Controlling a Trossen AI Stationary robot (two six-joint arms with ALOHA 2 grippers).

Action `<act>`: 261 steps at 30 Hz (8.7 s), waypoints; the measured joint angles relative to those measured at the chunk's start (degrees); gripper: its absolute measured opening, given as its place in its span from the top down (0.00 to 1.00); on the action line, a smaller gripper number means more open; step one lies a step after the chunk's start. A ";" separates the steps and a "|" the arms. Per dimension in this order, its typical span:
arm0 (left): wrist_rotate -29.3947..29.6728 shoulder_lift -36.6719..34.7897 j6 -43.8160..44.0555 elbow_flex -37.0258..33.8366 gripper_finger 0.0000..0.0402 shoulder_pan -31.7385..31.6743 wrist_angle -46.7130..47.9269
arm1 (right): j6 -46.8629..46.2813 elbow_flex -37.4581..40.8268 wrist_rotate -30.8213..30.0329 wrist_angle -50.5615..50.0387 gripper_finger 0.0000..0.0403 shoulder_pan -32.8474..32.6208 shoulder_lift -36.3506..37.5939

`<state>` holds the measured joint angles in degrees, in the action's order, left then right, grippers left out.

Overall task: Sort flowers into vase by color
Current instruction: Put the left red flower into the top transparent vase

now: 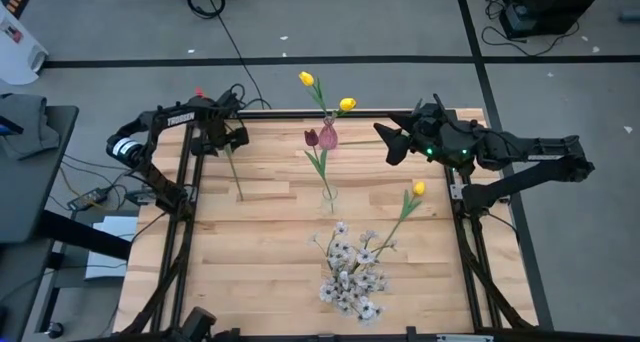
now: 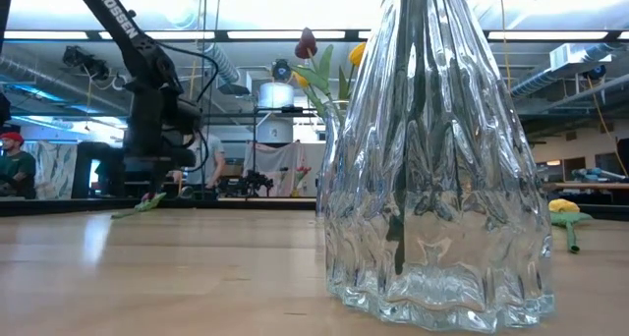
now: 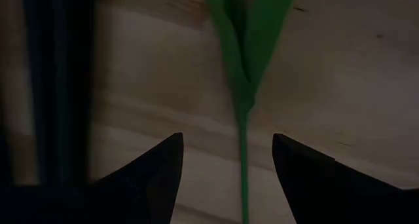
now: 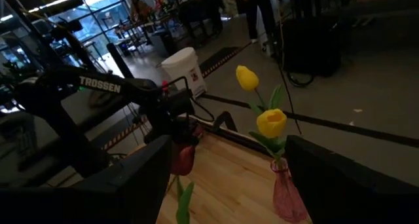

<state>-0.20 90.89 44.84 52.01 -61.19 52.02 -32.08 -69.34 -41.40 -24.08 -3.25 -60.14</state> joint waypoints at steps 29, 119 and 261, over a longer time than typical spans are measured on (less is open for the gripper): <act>-2.76 -0.62 3.68 -5.79 0.46 0.07 -8.48 | -0.36 0.00 1.04 1.78 0.24 0.00 0.28; -0.72 0.46 4.72 -5.16 0.98 6.38 -8.17 | 0.33 0.00 3.78 2.39 0.24 0.00 0.28; 16.85 -38.14 -43.19 -12.90 1.00 64.32 -81.40 | -11.59 0.02 5.86 -22.09 0.24 21.14 10.21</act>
<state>16.65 52.75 1.65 39.11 3.14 -29.37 -43.67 -69.32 -35.54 -46.17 17.89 -49.93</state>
